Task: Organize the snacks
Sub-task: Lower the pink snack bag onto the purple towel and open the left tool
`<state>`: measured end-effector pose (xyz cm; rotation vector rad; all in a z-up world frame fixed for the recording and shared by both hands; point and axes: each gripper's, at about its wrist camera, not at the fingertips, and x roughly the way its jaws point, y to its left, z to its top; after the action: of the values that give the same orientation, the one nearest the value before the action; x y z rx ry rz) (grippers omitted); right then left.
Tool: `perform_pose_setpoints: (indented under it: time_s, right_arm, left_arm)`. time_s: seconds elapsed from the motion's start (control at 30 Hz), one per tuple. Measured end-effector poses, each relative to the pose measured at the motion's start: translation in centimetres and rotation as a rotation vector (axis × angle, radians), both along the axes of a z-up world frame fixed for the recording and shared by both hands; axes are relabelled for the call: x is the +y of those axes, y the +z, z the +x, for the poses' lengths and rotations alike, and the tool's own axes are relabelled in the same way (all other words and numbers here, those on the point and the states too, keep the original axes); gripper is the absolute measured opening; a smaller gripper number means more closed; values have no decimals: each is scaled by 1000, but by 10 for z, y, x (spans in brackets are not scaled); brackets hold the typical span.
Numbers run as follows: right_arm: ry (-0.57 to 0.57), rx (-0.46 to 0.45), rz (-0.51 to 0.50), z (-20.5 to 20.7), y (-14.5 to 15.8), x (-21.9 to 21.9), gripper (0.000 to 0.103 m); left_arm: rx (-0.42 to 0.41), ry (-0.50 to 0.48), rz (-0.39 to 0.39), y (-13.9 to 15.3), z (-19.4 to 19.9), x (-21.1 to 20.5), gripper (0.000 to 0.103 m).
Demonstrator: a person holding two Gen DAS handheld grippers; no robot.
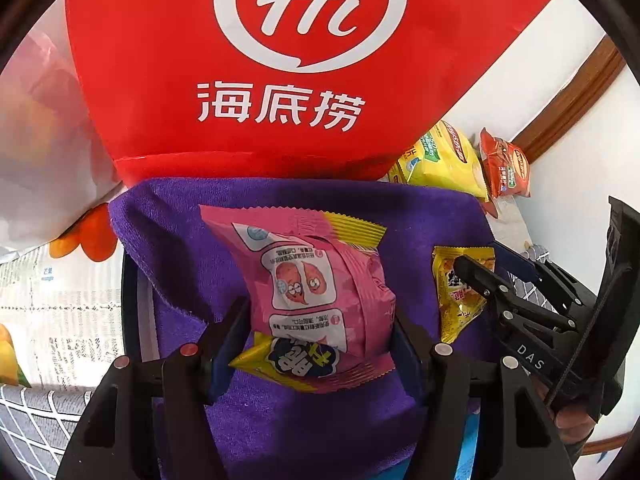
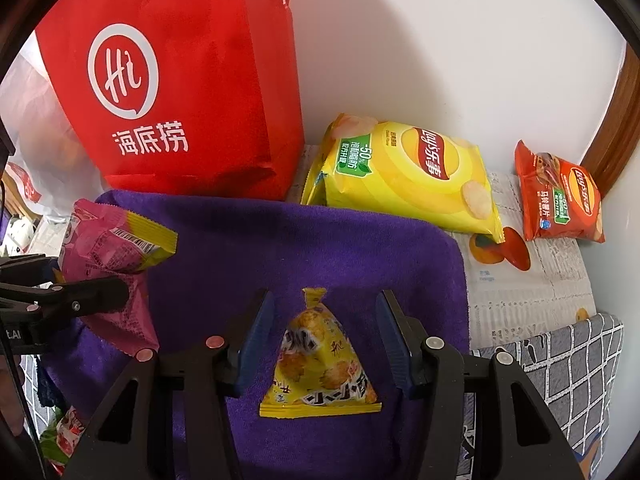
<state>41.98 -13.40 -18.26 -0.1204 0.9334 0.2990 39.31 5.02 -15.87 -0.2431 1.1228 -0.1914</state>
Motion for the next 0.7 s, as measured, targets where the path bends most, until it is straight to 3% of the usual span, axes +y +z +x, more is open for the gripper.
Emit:
perform_pose_setpoints:
  time_s: [0.2,0.33,0.7]
  right_arm:
    - [6,-25,11,-7,11,3,62]
    - [5,-54,26,-12,21,3,69]
    - [-33,-94,64,-21,44,-4,71]
  left_arm:
    - [8,-11,-6,0,0,-1,65]
    - [1,-8,-1,5,-1,-3,72]
    - [-64,-28,-25,32,-16,-5,80]
